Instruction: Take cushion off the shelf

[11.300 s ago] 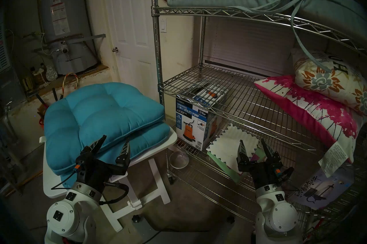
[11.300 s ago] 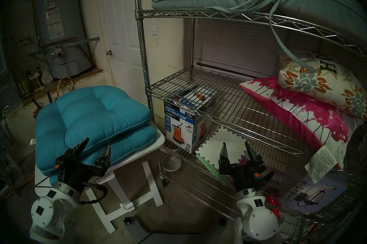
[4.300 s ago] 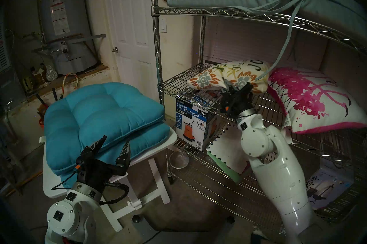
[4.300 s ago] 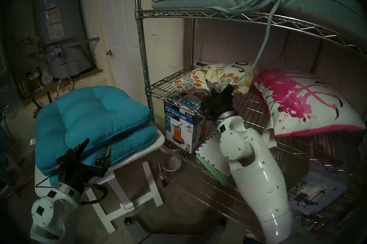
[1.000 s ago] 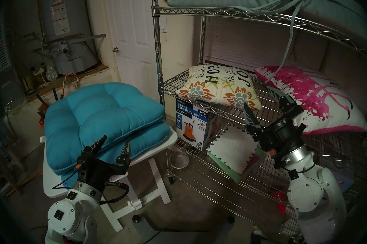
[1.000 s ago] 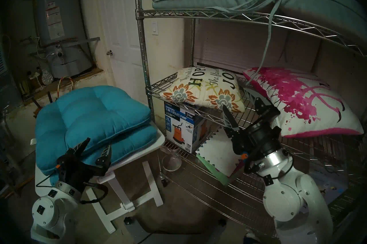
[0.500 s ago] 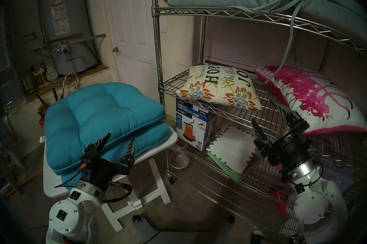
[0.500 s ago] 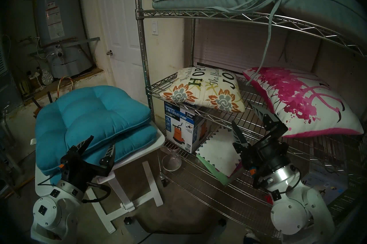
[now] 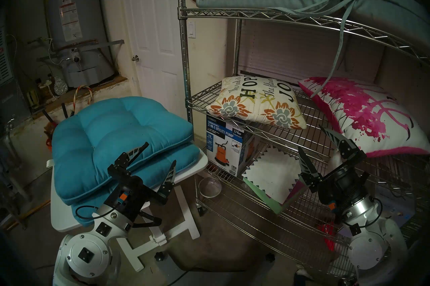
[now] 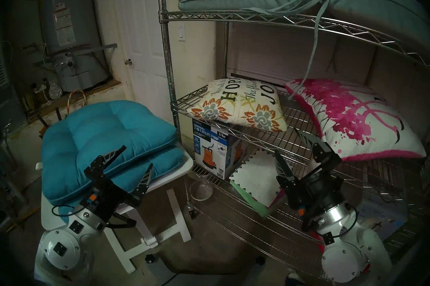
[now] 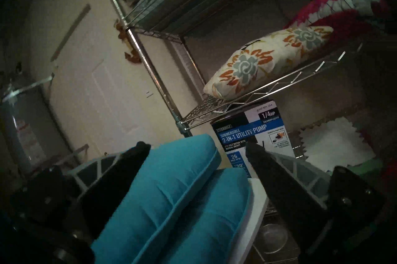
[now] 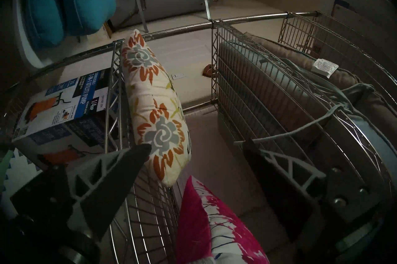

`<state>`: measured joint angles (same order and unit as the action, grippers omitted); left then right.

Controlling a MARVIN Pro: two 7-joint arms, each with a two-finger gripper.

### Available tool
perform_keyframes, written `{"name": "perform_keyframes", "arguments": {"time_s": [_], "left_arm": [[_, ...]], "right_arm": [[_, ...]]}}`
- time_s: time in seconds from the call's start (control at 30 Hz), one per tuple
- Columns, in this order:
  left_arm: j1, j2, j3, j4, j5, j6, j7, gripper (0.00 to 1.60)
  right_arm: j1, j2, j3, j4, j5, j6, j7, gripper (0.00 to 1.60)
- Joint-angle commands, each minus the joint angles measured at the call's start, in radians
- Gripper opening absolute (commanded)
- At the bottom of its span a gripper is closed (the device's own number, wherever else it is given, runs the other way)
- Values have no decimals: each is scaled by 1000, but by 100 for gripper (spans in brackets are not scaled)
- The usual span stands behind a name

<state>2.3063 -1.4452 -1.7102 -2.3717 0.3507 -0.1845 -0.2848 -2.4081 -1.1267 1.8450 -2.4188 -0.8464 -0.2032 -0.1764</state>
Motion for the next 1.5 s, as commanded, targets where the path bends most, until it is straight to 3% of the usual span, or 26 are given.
{"name": "perform_keyframes", "arguments": {"time_s": [0.0,0.27,0.63,1.07,1.13,1.47], "left_arm": [[-64,47,-2,6,155,-61,35,160],[-177,75,27,46,339,-97,81,160],[-302,76,138,100,531,-111,135,160],[-475,39,257,203,694,-103,148,160],[-470,33,261,202,707,-102,150,160],[-581,-16,335,260,818,-103,135,160]], "right_arm": [[-24,-6,12,-25,0,-27,-29,160],[-39,-11,24,-25,0,-48,-41,160],[-54,-17,36,-25,0,-70,-53,160],[-63,-23,45,-25,0,-87,-58,160],[-64,-24,45,-25,1,-88,-58,160],[-67,-28,50,-25,1,-97,-59,160]]}}
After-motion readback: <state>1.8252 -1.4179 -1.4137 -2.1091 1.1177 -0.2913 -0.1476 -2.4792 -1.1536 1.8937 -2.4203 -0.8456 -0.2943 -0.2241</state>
